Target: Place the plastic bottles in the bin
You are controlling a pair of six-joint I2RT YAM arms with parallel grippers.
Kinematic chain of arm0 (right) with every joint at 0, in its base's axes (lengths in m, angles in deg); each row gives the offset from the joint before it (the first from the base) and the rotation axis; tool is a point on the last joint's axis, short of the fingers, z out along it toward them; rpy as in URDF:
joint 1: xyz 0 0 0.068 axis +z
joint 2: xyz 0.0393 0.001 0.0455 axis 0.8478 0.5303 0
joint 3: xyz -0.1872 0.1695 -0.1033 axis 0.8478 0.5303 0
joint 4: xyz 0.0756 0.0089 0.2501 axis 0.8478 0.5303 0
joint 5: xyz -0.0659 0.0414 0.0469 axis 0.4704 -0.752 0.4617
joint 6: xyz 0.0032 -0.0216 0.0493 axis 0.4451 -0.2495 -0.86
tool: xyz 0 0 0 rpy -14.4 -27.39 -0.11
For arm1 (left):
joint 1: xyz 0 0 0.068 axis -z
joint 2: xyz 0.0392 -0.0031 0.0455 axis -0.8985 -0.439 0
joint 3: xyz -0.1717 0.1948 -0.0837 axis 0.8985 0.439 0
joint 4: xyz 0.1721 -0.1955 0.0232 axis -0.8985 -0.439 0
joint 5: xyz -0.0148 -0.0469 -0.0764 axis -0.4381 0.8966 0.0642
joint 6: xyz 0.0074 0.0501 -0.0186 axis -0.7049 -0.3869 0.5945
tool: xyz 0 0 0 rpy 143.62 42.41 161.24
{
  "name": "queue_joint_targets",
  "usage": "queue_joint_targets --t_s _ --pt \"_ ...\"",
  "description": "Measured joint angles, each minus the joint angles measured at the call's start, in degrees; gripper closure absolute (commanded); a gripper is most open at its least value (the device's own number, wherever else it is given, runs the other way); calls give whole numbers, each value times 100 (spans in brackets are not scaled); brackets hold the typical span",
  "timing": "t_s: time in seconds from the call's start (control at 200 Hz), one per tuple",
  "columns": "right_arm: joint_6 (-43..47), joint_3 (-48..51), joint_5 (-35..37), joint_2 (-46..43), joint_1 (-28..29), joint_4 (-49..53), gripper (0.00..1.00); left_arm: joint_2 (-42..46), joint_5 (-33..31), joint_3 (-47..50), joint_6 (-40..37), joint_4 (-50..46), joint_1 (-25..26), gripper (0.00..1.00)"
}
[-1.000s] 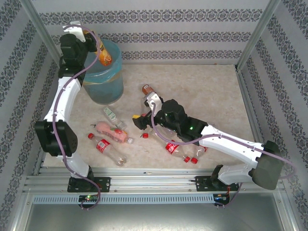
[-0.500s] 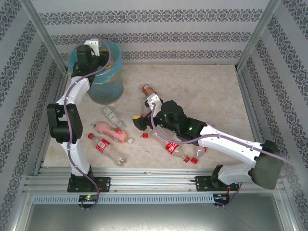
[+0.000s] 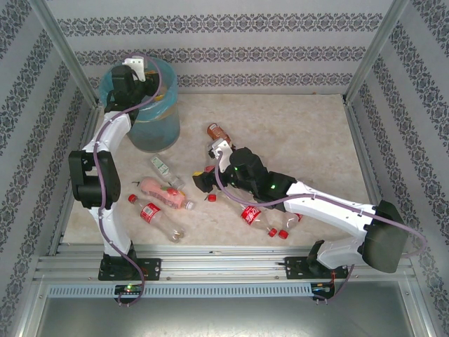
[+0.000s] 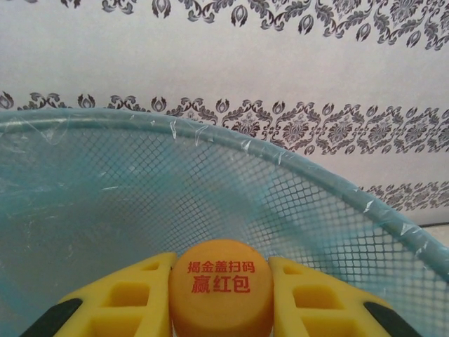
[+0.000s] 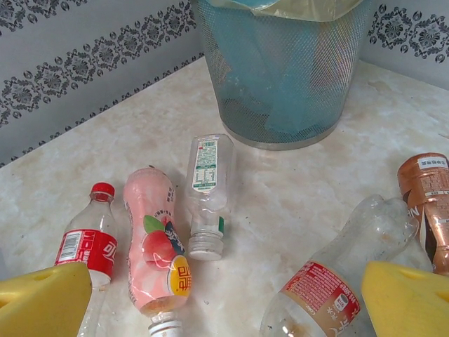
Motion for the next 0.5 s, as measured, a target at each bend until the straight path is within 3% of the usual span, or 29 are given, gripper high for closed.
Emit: queue_joint_targets --t_s 0.27,0.5 --pt "0 -17 42 24 0 70 2 -358 149 -901 317 -1132 -98 100" --pt "-2 -127 63 181 0 131 2 -361 251 -1106 258 -1720 -103 100"
